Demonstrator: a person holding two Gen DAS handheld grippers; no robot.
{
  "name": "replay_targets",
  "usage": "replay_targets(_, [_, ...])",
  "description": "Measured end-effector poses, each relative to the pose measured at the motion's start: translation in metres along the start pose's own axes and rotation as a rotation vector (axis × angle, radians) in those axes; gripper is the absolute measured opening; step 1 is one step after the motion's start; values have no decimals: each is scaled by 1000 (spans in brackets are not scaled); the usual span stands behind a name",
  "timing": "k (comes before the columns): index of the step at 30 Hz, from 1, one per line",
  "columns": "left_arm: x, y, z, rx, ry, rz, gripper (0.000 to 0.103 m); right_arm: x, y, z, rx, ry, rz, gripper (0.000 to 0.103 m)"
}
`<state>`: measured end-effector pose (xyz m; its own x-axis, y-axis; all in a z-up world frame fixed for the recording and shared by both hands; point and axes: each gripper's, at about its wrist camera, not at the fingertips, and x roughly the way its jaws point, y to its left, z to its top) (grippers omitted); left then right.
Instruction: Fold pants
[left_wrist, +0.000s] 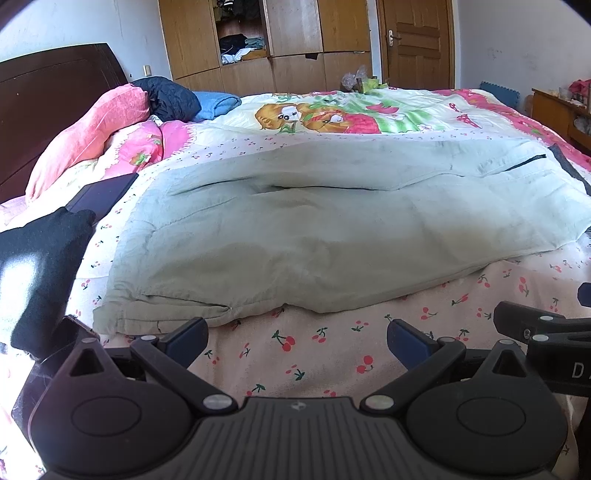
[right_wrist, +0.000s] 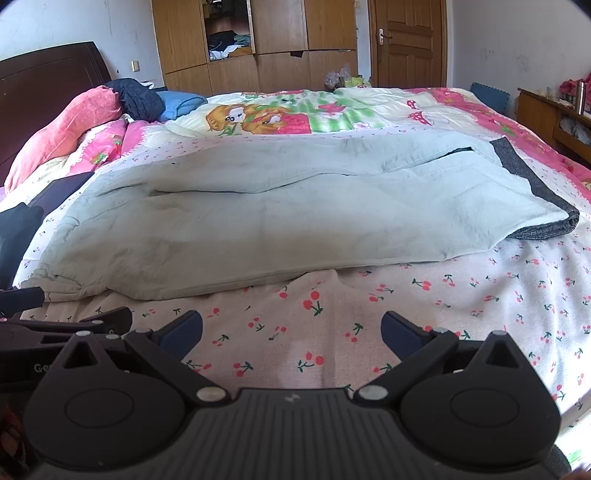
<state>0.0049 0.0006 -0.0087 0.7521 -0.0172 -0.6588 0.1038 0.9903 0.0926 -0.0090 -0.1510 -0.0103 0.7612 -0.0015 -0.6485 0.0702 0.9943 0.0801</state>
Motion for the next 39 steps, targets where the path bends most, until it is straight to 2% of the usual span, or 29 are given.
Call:
replay_targets(18, [0, -2, 0, 7, -7, 10, 103, 1, -1, 0, -6, 4, -6, 102])
replay_targets(30, [0, 15, 5, -76, -25, 16, 103, 1, 18, 20, -82, -3, -39, 102])
replay_targets(34, [3, 22, 11, -80, -50, 48, 103, 7, 28, 31, -119, -2, -37, 102])
replay_targets(39, [15, 26, 24, -1, -115, 118, 103, 25, 43, 45, -162, 0, -33, 102])
